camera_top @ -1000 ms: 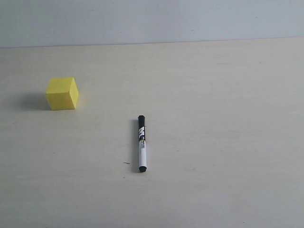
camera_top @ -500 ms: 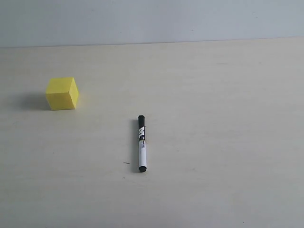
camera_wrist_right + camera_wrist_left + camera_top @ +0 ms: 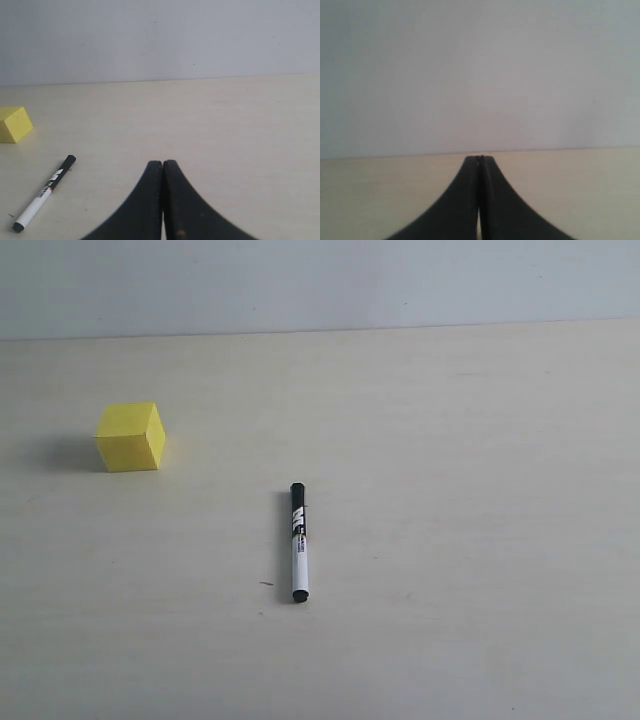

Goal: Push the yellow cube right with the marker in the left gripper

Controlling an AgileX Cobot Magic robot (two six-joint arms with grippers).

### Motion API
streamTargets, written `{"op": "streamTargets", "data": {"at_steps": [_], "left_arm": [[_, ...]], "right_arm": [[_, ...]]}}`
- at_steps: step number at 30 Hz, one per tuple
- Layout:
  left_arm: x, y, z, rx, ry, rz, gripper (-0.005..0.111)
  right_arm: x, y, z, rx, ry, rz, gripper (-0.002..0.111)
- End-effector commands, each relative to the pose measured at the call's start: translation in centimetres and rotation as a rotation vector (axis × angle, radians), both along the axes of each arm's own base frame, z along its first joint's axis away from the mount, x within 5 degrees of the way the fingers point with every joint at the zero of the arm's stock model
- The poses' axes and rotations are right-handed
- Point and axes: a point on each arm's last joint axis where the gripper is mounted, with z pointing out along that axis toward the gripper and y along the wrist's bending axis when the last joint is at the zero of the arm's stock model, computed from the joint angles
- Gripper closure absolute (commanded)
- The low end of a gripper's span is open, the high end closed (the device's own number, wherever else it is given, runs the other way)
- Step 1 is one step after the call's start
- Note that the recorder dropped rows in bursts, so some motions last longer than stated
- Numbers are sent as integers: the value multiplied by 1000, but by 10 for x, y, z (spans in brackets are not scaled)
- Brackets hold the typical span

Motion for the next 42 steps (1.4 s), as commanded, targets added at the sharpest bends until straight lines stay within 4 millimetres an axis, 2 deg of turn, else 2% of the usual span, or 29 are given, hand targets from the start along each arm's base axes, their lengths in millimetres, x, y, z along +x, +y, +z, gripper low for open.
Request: {"op": "streamTargets", "data": {"at_steps": [1,4,8,13,17,22,26,30,33,35,38,42], "left_arm": [[14,1,-3,95,129,32,107],[25,-3,-7,78,145,20,107],[36,-16,-12,-184,184,-24,107],[58,-50,-28,-100,373,-154,107],[79,-90,-46,-77,541,-231,107],[95,-137,-60,-91,640,-292,107],[108,-162,-75,-119,752,-254,107],[117,-186,-86,-32,819,-283,107],[115,-201,-98,58,854,-337,106],[111,-209,-108,134,878,-378,103],[116,-216,-121,104,913,-345,92],[125,-225,-137,15,991,-255,63]], "right_arm": [[0,0,-1,-4,-8,0,108],[0,0,-1,-4,-8,0,108],[0,0,-1,-4,-8,0,108],[0,0,-1,-4,-8,0,108],[0,0,-1,-4,-8,0,108],[0,0,-1,-4,-8,0,108],[0,0,-1,-4,-8,0,108],[0,0,-1,-4,-8,0,108],[0,0,-1,-4,-8,0,108],[0,0,-1,-4,-8,0,108],[0,0,-1,-4,-8,0,108],[0,0,-1,-4,-8,0,108]]}}
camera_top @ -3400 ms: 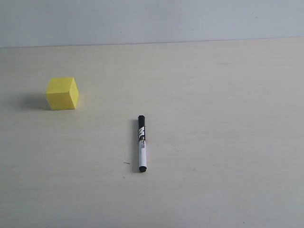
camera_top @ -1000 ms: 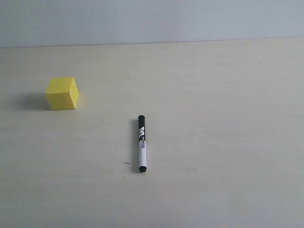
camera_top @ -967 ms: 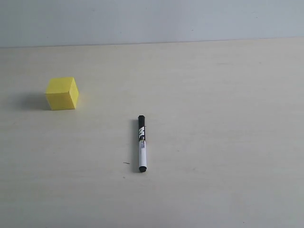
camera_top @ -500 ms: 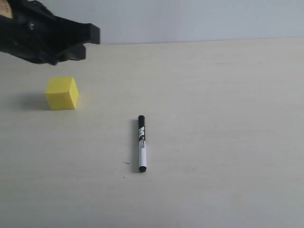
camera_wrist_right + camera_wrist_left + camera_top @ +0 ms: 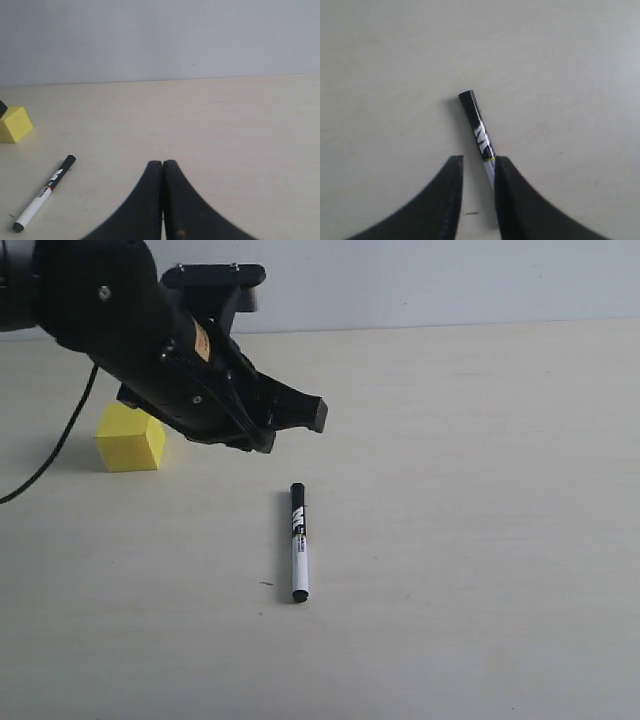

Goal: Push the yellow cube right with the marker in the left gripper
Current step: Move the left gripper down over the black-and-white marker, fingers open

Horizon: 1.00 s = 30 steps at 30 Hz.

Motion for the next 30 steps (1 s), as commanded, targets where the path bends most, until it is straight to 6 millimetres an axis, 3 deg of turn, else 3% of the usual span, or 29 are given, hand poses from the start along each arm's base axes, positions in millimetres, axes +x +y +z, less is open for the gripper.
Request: {"op": "streamTargets", "data": {"at_steps": [1,4,11,20,30], "left_arm": [[9,-12,-14,-25,85,102,55],[11,-21,-25,-51,181,143,44],[18,-38,-51,-51,354,224,56],[21,-49,-79,-9,484,254,55],[30,-58,-92,41,524,268,55]], "right_arm": [[0,0,-1,-4,-8,0,108],[0,0,-1,-4,-8,0,108],[0,0,-1,-4,-8,0,108],[0,0,-1,-4,-8,0,108],[0,0,-1,-4,-8,0,108]]}}
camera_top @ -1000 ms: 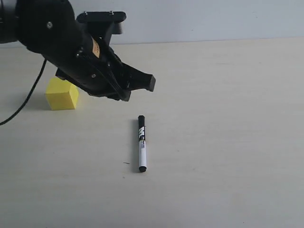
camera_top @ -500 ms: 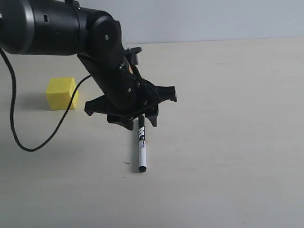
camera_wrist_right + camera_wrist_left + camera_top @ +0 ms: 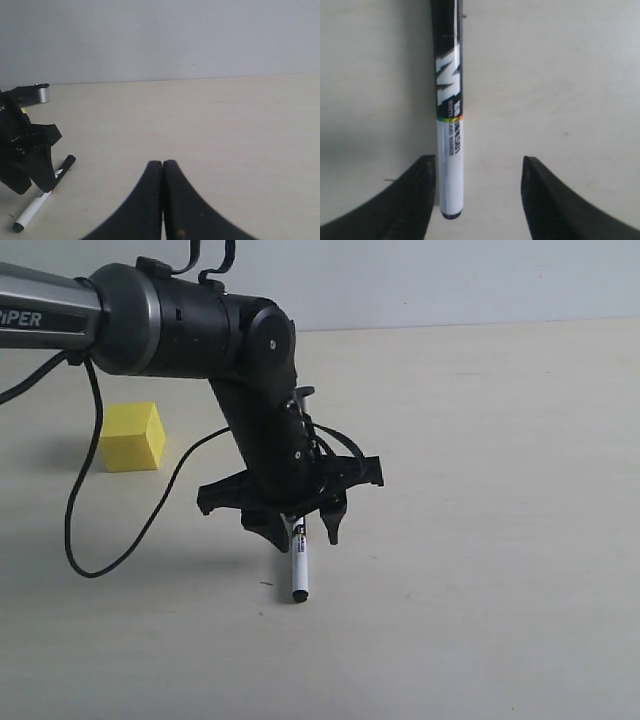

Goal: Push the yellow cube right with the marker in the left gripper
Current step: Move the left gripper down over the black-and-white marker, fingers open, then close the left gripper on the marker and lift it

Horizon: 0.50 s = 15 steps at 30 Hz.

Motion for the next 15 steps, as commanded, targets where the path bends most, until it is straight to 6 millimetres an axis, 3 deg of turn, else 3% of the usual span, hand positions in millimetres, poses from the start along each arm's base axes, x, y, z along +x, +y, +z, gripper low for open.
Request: {"op": "streamTargets", "data": {"at_steps": [1,7,15], "left_arm": [[5,-5,-2,3,-5,11,55],[7,-5,-18,38,12,6,55],[10,-2,-19,68,-26,13,55]], "right_arm": [[0,0,-1,-4,-8,0,108],[0,0,-1,-4,-8,0,108],[0,0,-1,-4,-8,0,108]]}}
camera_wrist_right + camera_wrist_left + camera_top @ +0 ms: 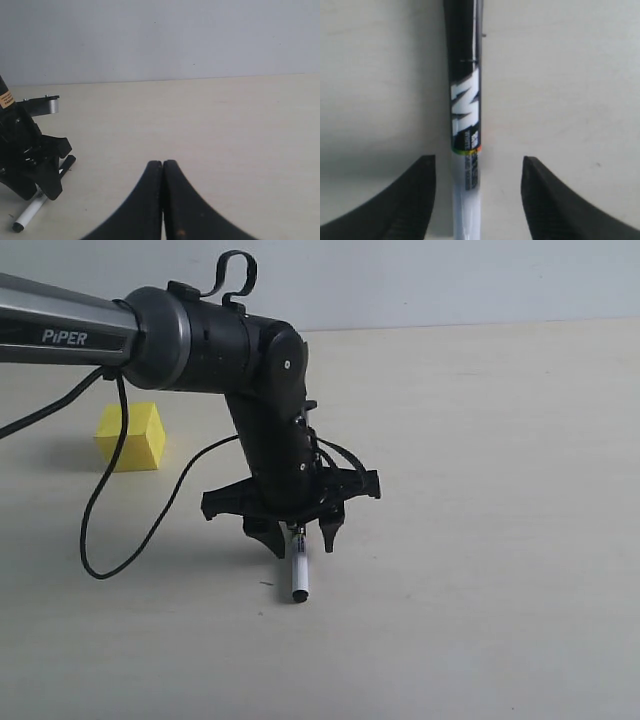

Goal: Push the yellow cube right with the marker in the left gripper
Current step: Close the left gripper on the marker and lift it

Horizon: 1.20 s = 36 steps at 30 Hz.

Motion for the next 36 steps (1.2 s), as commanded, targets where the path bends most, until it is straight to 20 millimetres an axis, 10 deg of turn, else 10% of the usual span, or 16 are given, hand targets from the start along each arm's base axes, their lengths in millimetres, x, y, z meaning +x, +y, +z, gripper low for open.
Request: {"op": "streamTargets", "data": {"at_steps": [1,13,20,23,36], "left_arm": [[4,0,2,11,-40,14,55],[5,-1,-11,23,-29,16,56],[6,-1,-11,13,-51,-55,107],[8,-4,-6,-4,-74,-128,107],[15,2,131,34,-317,-870,107]], "right_arm": [[0,0,-1,-4,-8,0,108],[0,0,-1,-4,-8,0,108],[0,0,-1,-4,-8,0,108],[0,0,-1,-4,-8,0,108],[0,0,-1,-4,-8,0,108]]}}
